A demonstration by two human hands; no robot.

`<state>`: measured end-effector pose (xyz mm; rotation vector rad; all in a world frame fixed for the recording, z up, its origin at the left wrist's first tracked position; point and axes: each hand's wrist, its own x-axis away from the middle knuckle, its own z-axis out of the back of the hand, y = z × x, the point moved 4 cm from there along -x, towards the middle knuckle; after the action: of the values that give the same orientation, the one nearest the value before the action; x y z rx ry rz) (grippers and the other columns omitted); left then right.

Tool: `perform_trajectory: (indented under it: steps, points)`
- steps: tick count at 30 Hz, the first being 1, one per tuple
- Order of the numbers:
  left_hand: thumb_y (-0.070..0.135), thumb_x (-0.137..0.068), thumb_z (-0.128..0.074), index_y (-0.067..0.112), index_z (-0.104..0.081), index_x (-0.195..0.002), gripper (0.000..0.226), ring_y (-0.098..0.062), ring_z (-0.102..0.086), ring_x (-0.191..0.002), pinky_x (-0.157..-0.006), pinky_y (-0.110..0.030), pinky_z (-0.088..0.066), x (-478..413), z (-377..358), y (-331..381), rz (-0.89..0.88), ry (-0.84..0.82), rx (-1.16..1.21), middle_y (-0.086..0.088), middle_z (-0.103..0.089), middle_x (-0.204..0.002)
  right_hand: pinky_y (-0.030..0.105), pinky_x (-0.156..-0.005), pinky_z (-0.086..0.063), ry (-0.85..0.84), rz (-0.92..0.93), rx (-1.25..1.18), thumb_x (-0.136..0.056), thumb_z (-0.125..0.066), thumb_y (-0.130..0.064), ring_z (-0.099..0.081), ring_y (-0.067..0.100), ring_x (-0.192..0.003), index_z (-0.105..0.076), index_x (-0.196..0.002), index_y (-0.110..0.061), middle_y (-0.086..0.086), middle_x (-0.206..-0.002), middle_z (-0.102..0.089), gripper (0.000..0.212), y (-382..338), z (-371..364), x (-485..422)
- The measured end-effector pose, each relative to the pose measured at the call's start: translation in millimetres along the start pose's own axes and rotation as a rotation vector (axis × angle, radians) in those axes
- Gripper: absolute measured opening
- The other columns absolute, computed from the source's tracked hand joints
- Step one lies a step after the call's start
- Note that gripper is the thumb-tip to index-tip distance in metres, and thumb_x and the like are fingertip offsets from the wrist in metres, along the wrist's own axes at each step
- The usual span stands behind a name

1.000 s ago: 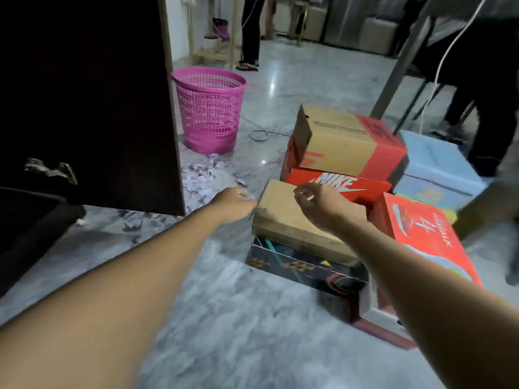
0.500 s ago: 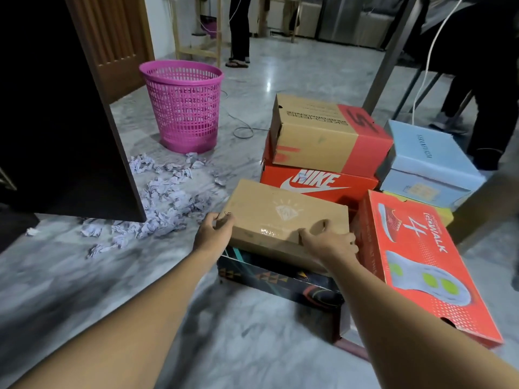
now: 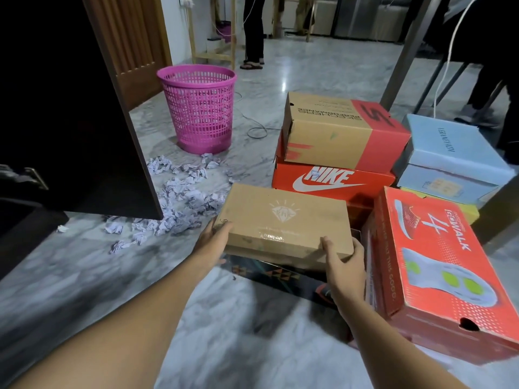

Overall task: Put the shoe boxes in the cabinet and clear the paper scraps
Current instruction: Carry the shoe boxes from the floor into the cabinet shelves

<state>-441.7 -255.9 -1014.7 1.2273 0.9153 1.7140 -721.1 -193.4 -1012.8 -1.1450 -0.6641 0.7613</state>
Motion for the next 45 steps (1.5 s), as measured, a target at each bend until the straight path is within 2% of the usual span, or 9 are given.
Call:
perform_trajectory:
  steps: [4,9,15,21,26,29,32,37,45]
  points:
    - [0.043,-0.088,-0.057,0.032,-0.044,-0.137,0.052,-0.014,-0.060,-0.095,-0.075,-0.042,-0.062,8.1,16.2,9.6,-0.020,0.022,0.066,0.003,-0.051,-0.131,0.023,-0.067,-0.044,-0.041,0.045,0.004,-0.086,-0.067,-0.047,-0.054,0.016,-0.106,-0.045,-0.135,-0.028,-0.006,-0.119,-0.057,0.056,-15.4,-4.4,2.0]
    - [0.050,-0.070,-0.052,0.028,-0.051,-0.099,0.037,-0.016,-0.055,-0.094,-0.074,-0.043,-0.060,26.9,67.8,25.0,-0.126,0.116,0.009,0.003,-0.056,-0.102,0.038,-0.098,-0.044,-0.106,0.153,-0.011,-0.085,-0.068,-0.049,-0.054,0.015,-0.112,-0.047,-0.135,-0.025,-0.006,-0.123,-0.057,0.060,-40.6,-31.1,13.4]
    - [0.048,-0.074,-0.057,0.019,-0.051,-0.097,0.038,-0.021,-0.056,-0.077,-0.057,-0.034,-0.049,58.4,159.2,22.4,-0.148,0.281,0.029,-0.001,-0.056,-0.090,0.033,-0.091,-0.043,-0.187,0.213,-0.093,-0.082,-0.065,-0.056,-0.058,0.020,-0.108,-0.054,-0.128,-0.025,0.001,-0.120,-0.063,0.057,-79.3,-91.2,51.7]
    - [0.046,-0.083,-0.057,0.023,-0.051,-0.085,0.025,-0.024,-0.056,-0.072,-0.055,-0.031,-0.044,93.4,267.0,9.3,-0.087,0.445,0.040,-0.005,-0.059,-0.088,0.044,-0.098,-0.050,-0.352,0.241,-0.176,-0.073,-0.061,-0.065,-0.063,0.020,-0.106,-0.057,-0.122,-0.021,0.002,-0.114,-0.067,0.066,-118.4,-166.7,110.4]
    - [0.048,-0.084,-0.053,0.024,-0.050,-0.088,0.025,-0.022,-0.056,-0.076,-0.055,-0.027,-0.039,131.0,348.3,17.9,-0.111,0.589,0.148,-0.005,-0.062,-0.094,0.007,-0.065,-0.045,-0.565,0.322,-0.168,-0.090,-0.066,-0.036,-0.061,0.012,-0.086,-0.057,-0.121,-0.012,0.004,-0.106,-0.065,0.039,-189.5,-214.7,158.3]
    - [0.049,-0.085,-0.053,0.021,-0.053,-0.102,0.033,-0.022,-0.057,-0.076,-0.057,-0.028,-0.040,154.7,387.3,19.1,-0.114,0.698,0.246,-0.007,-0.063,-0.097,0.023,-0.075,-0.050,-0.671,0.397,-0.136,-0.090,-0.067,-0.034,-0.062,0.014,-0.086,-0.055,-0.113,-0.016,0.006,-0.107,-0.065,0.032,-242.0,-248.0,186.2]
    - [0.044,-0.090,-0.052,0.018,-0.053,-0.105,0.030,-0.017,-0.055,-0.068,-0.055,-0.025,-0.038,181.4,422.4,15.4,-0.113,0.836,0.407,-0.003,-0.060,-0.087,0.042,-0.090,-0.053,-0.779,0.466,-0.065,-0.086,-0.068,-0.046,-0.062,0.022,-0.102,-0.052,-0.126,-0.015,0.006,-0.115,-0.064,0.054,-285.0,-286.8,216.8]
    - [0.052,-0.078,-0.052,0.023,-0.056,-0.107,0.041,-0.021,-0.061,-0.079,-0.061,-0.029,-0.044,210.2,461.3,-8.1,-0.079,0.958,0.496,-0.005,-0.065,-0.098,0.041,-0.086,-0.053,-0.916,0.428,-0.104,-0.087,-0.068,-0.042,-0.058,0.022,-0.102,-0.041,-0.124,-0.019,0.005,-0.115,-0.057,0.051,-297.3,-343.3,258.1]
    - [0.038,-0.092,-0.053,0.021,-0.054,-0.097,0.017,-0.016,-0.052,-0.064,-0.055,-0.025,-0.039,231.0,498.6,-54.6,-0.114,1.221,0.608,-0.001,-0.057,-0.079,0.043,-0.084,-0.053,-1.192,0.184,-0.212,-0.075,-0.082,-0.040,-0.060,0.020,-0.093,-0.039,-0.116,-0.020,0.005,-0.108,-0.056,0.063,-269.1,-427.4,323.7]
